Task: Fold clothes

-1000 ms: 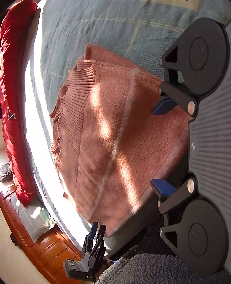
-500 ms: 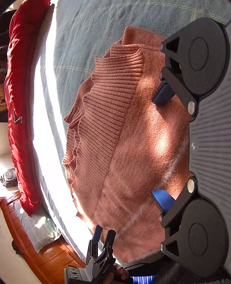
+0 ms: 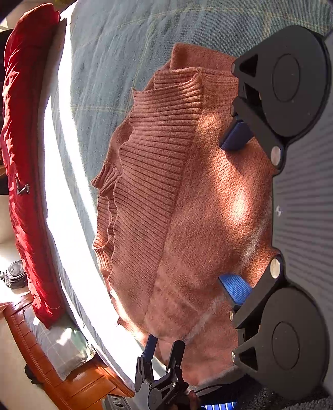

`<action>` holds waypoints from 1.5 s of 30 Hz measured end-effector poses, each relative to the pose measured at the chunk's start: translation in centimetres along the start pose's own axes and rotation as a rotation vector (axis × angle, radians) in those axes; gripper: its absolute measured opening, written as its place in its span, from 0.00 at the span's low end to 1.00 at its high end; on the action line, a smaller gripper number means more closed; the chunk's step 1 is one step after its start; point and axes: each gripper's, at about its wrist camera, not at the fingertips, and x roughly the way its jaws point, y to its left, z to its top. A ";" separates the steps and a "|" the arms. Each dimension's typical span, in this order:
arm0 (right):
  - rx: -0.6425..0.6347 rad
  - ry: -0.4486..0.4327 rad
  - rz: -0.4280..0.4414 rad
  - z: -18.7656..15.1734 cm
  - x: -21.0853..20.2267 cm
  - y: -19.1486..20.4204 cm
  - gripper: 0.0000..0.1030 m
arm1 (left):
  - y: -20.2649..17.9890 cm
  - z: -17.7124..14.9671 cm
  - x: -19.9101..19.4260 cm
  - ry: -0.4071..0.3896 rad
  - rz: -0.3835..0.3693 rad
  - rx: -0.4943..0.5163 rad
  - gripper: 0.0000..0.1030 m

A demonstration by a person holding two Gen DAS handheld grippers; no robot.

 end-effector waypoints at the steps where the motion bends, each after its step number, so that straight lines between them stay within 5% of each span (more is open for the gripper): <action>1: 0.010 0.000 -0.008 0.5 -0.3 0.1 1.00 | 0.3 1.1 -0.1 -0.019 0.000 -0.012 0.99; 6: 0.050 -0.066 -0.066 1.9 -1.9 0.2 1.00 | 2.4 6.7 1.5 -0.080 -0.038 -0.106 1.00; 10: 0.092 -0.090 -0.108 1.9 -2.3 -0.6 1.00 | 5.6 9.0 6.4 -0.006 -0.111 -0.270 0.99; 13: 0.126 -0.088 -0.132 1.2 -2.1 -1.2 1.00 | 7.0 9.2 9.0 0.008 -0.058 -0.321 0.99; 19: 0.225 -0.134 -0.148 0.4 -1.7 -2.4 1.00 | 6.0 11.2 7.9 -0.024 0.006 -0.356 0.99; 23: 0.266 -0.163 -0.146 0.8 -1.5 -2.9 1.00 | 2.7 11.5 7.7 -0.016 -0.107 -0.291 0.99; 26: 0.277 -0.155 -0.153 1.0 -0.8 -3.2 1.00 | 1.4 11.5 9.1 0.023 -0.124 -0.258 0.99; 36: 0.290 -0.145 -0.178 0.3 0.8 -3.4 1.00 | 3.3 12.8 12.5 0.040 -0.042 -0.306 0.99; 41: 0.301 -0.157 -0.172 0.4 0.4 -3.4 1.00 | 1.9 12.4 9.7 0.013 -0.006 -0.244 0.99; 45: 0.338 -0.200 -0.117 1.6 -1.7 -3.7 1.00 | -0.7 10.7 4.8 -0.089 0.097 -0.093 0.99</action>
